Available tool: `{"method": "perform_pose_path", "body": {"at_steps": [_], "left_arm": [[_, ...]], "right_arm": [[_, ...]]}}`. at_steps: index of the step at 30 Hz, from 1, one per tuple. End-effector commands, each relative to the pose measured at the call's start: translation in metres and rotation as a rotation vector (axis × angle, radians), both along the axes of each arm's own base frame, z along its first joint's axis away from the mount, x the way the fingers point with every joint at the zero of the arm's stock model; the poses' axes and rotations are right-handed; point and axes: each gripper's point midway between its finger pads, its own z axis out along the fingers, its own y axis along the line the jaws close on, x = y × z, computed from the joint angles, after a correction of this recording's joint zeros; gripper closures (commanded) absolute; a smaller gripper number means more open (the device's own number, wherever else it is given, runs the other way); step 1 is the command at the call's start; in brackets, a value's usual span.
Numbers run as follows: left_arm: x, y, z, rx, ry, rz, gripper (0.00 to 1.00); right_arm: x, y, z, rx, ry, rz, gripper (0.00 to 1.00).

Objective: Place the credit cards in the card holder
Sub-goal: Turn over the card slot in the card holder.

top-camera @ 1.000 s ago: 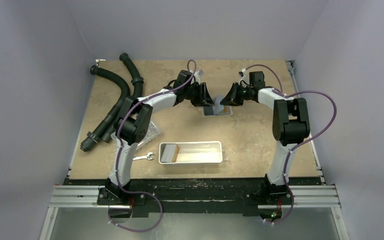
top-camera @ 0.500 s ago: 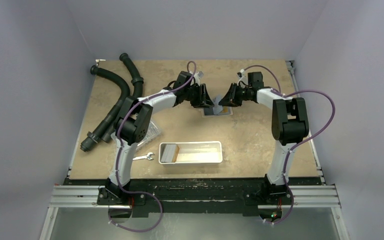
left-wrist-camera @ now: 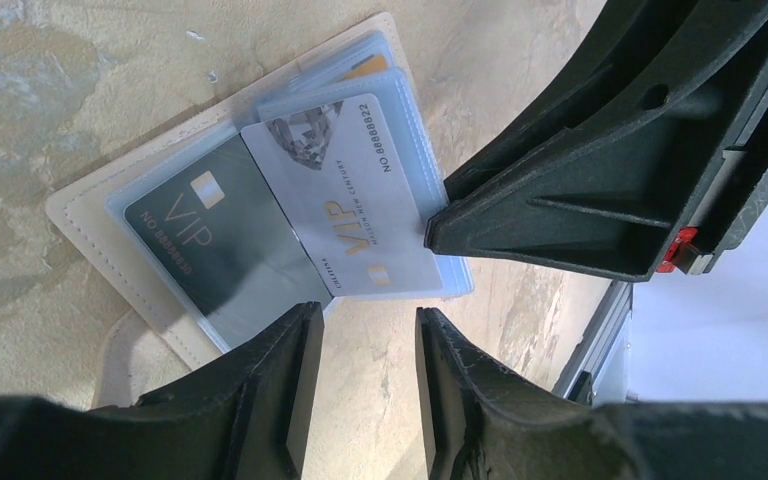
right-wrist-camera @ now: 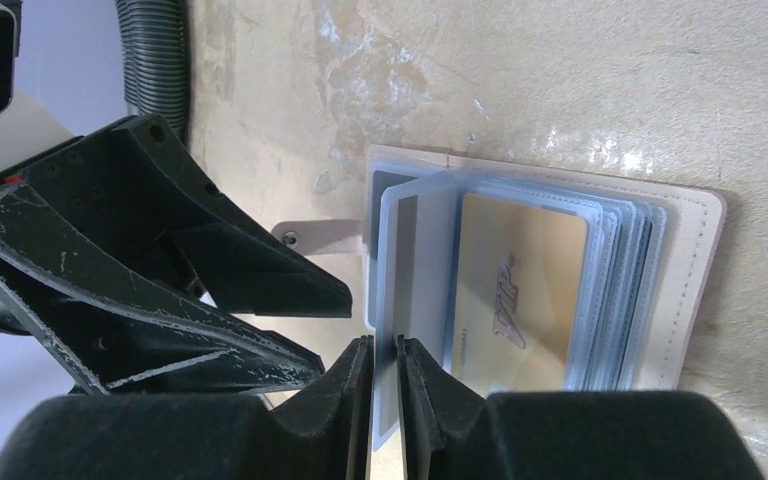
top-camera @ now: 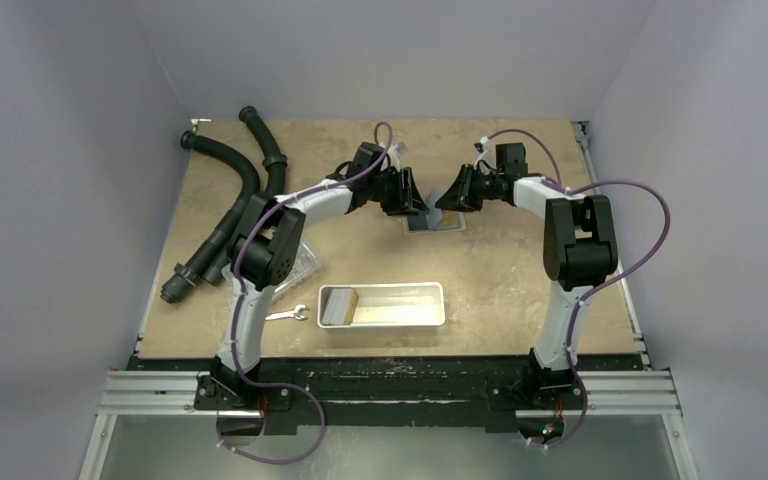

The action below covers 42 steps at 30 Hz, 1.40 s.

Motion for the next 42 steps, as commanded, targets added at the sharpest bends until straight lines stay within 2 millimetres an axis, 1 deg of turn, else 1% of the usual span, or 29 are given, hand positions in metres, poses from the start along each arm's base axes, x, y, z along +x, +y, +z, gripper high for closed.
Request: {"method": "perform_pose_path", "body": {"at_steps": [1, 4, 8, 12, 15, 19, 21, 24, 27, 31, 34, 39, 42], "left_arm": [[0.007, 0.001, 0.040, -0.057, -0.087, -0.006, 0.57], [0.008, 0.002, 0.037, -0.060, -0.080, -0.003, 0.57], [0.007, 0.002, 0.037, -0.060, -0.082, -0.003, 0.57], [0.007, 0.005, 0.038, -0.059, -0.084, 0.001, 0.56], [0.007, 0.006, 0.039, -0.058, -0.083, 0.002, 0.56], [0.007, 0.007, 0.040, -0.060, -0.085, 0.002, 0.56], [0.007, 0.008, 0.039, -0.058, -0.085, 0.004, 0.56], [0.009, 0.012, 0.040, -0.054, -0.084, 0.019, 0.55], [0.012, 0.017, 0.036, -0.047, -0.077, 0.038, 0.56], [0.017, 0.020, 0.036, -0.055, -0.087, 0.064, 0.59], [0.019, 0.026, 0.034, -0.051, -0.087, 0.085, 0.59], [0.020, 0.026, 0.024, -0.047, -0.065, 0.087, 0.61], [0.020, 0.030, 0.019, -0.033, -0.060, 0.101, 0.64]], "right_arm": [[0.003, 0.007, 0.007, 0.043, -0.022, 0.022, 0.78], [0.004, 0.007, 0.004, 0.039, -0.017, 0.019, 0.78], [0.003, 0.007, 0.001, 0.040, -0.008, 0.018, 0.83], [0.000, 0.012, -0.001, 0.072, 0.001, 0.037, 0.84], [-0.001, 0.016, 0.002, 0.084, -0.006, 0.045, 0.77], [0.000, 0.016, 0.007, 0.086, -0.017, 0.047, 0.76], [-0.001, 0.018, 0.009, 0.086, -0.022, 0.053, 0.73], [-0.002, 0.024, 0.011, 0.082, -0.029, 0.068, 0.68], [-0.004, 0.031, 0.007, 0.077, -0.019, 0.086, 0.65], [-0.006, 0.044, 0.010, 0.082, -0.024, 0.111, 0.60], [-0.005, 0.046, 0.011, 0.076, -0.029, 0.108, 0.57], [-0.004, 0.049, 0.007, 0.082, -0.018, 0.107, 0.54], [-0.004, 0.054, 0.010, 0.087, -0.027, 0.118, 0.50]]}}
